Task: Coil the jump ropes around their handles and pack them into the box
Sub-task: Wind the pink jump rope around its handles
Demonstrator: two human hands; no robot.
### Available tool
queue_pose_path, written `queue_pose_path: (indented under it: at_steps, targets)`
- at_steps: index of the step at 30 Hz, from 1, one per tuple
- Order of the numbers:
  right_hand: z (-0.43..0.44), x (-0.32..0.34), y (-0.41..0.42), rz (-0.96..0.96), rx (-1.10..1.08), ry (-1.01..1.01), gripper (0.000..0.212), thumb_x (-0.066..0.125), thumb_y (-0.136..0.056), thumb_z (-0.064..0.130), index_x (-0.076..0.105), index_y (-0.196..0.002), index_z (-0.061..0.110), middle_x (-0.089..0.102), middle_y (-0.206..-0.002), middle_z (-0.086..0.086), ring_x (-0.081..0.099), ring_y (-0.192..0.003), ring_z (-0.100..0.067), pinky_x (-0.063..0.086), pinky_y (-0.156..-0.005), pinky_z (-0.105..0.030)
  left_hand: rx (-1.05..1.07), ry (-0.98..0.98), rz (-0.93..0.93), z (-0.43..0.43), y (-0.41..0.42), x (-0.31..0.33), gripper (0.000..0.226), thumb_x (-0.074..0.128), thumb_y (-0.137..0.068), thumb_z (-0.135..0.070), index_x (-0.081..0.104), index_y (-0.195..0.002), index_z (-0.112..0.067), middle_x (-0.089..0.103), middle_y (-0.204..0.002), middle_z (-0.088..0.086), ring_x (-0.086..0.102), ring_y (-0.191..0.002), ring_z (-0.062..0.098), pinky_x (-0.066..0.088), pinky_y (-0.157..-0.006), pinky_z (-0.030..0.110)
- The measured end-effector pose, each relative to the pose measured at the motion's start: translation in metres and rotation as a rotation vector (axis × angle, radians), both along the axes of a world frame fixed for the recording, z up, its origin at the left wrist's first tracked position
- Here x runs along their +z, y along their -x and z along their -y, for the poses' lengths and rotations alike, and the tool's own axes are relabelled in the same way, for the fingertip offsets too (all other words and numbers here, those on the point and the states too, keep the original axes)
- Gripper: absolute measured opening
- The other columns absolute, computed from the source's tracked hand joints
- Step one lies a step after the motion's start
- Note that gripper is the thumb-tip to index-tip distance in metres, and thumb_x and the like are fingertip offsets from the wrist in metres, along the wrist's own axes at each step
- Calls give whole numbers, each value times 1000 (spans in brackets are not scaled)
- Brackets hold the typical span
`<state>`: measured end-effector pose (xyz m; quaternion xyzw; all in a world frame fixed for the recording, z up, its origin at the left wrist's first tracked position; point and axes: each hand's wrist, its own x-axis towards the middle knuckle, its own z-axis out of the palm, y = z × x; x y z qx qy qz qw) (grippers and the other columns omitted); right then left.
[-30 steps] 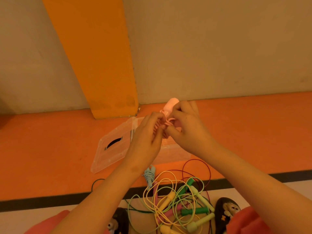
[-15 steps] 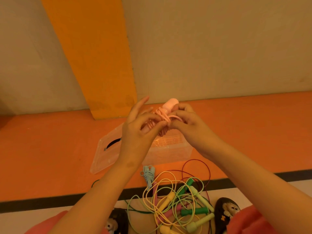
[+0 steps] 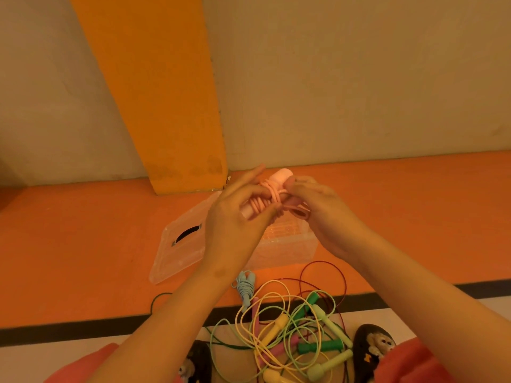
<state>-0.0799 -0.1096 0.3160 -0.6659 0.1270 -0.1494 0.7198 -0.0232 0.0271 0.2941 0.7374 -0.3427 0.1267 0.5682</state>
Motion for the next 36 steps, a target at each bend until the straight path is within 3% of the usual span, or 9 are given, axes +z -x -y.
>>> queue_pose_path:
  at_steps: [3,9,16,19,22,27,30,33,36]
  targets:
    - [3,0,1,16,31,5,18,53,-92,7,65,-79,10,55,-93,-5,53,-81,-20,40,-72,-33,-42,-32,-30,-2,0,2,16,75,-76,-12,69,-87,-22,54,-134,-14,47,-121,-8,38,-99,13]
    - [4,-6,1,45,33,50,12,59,-89,8,70,-83,7,60,-93,-5,56,-79,-18,42,-70,-31,-41,-54,-71,-4,-2,3,25,71,-77,-3,66,-83,-26,55,-133,-17,46,-122,-8,38,-97,11]
    - [1,-13,0,64,-64,115,13,62,-88,9,70,-82,18,67,-82,-13,63,-74,-21,49,-71,-34,-24,-104,-45,-3,0,2,20,69,-75,-10,69,-85,-28,53,-126,-29,49,-121,-4,44,-102,34]
    - [-1,-13,-1,94,-87,107,14,62,-88,5,67,-82,16,66,-77,-9,62,-69,-19,49,-65,-30,-16,-130,-2,-3,2,4,17,65,-73,-20,70,-87,-29,55,-121,-30,49,-119,-3,43,-101,32]
    - [1,-15,-1,90,-61,191,14,61,-89,10,70,-81,18,65,-79,-11,62,-75,-22,49,-69,-32,-11,-107,-15,-4,1,4,17,71,-73,-17,70,-87,-28,56,-124,-23,49,-120,-2,42,-102,31]
    - [-5,-16,-3,107,-46,294,22,56,-93,12,69,-78,22,62,-93,-1,58,-82,-18,43,-71,-31,-5,-75,0,-8,0,7,17,75,-71,-19,67,-84,-27,56,-129,-16,53,-119,4,45,-100,36]
    - [-6,-12,-2,92,-27,240,23,50,-97,14,69,-84,20,59,-102,2,59,-94,-27,48,-79,-40,16,-103,-14,-10,0,8,21,78,-73,-15,66,-84,-28,55,-131,-16,50,-122,3,44,-103,37]
    - [-4,-11,0,102,15,241,22,54,-94,10,68,-82,21,58,-104,5,57,-93,-19,45,-80,-35,25,-144,-25,-11,0,8,19,78,-74,-13,66,-81,-24,53,-129,-19,46,-118,-9,41,-101,29]
    - [-4,-8,3,142,34,322,23,62,-88,6,67,-75,25,56,-107,5,55,-98,-17,44,-86,-33,29,-199,-10,-9,2,8,16,76,-76,-10,62,-78,-18,50,-121,-20,40,-105,-22,35,-90,7]
